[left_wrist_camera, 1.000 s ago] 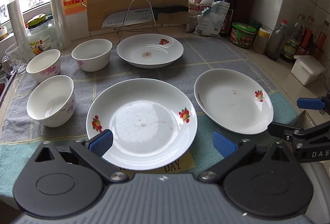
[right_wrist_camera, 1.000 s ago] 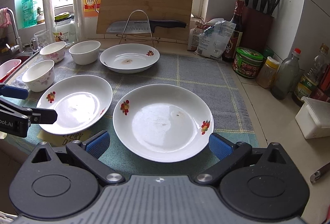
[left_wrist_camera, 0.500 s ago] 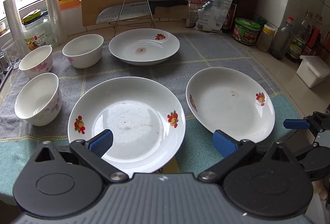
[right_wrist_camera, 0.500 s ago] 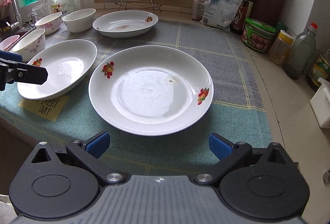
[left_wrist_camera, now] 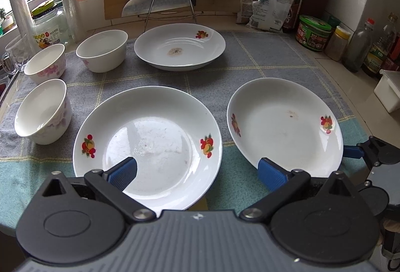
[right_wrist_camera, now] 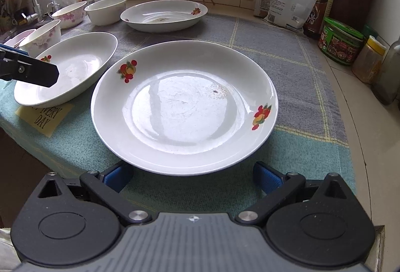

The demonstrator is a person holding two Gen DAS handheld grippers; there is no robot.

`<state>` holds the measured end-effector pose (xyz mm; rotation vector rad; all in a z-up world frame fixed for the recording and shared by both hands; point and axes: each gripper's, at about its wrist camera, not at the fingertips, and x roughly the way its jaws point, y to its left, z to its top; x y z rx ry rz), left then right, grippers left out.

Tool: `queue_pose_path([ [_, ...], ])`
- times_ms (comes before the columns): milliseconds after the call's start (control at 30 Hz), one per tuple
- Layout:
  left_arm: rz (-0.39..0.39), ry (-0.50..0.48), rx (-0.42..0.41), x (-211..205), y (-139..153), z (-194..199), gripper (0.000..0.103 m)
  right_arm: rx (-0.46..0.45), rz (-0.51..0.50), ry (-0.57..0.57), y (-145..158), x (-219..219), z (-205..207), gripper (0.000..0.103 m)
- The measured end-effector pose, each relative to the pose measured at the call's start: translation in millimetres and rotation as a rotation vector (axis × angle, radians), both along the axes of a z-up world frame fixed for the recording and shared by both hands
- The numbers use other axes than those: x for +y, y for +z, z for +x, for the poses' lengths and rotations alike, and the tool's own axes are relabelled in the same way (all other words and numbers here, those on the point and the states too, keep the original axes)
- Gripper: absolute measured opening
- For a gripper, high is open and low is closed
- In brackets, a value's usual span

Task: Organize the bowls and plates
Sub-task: 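Move the left gripper toward the flower-print white plate on the mat, then close the left gripper on the plate rim and lift it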

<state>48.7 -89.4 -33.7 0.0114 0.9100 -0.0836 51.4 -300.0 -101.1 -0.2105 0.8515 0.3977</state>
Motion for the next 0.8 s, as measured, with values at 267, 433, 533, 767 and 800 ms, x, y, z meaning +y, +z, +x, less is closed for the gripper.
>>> queue_pose_path([
  [267,0.019,-0.047,-0.011,-16,3,15,0.102,-0.058,0.035,0.106,-4,-8,4,0.103],
  [433,-0.005,-0.107,0.007,-28,6,31,0.102,-0.09,0.057,0.129,-6,-13,1,0.103],
  [533,-0.007,-0.153,0.037,-35,4,45,0.102,-0.103,0.068,0.138,-7,-14,0,0.103],
  [767,0.0,-0.306,0.054,-54,-1,70,0.102,-0.123,0.088,0.138,-8,-16,-6,0.103],
  [800,0.016,-0.332,0.053,-58,-2,76,0.102,-0.123,0.088,0.137,-8,-16,-6,0.103],
])
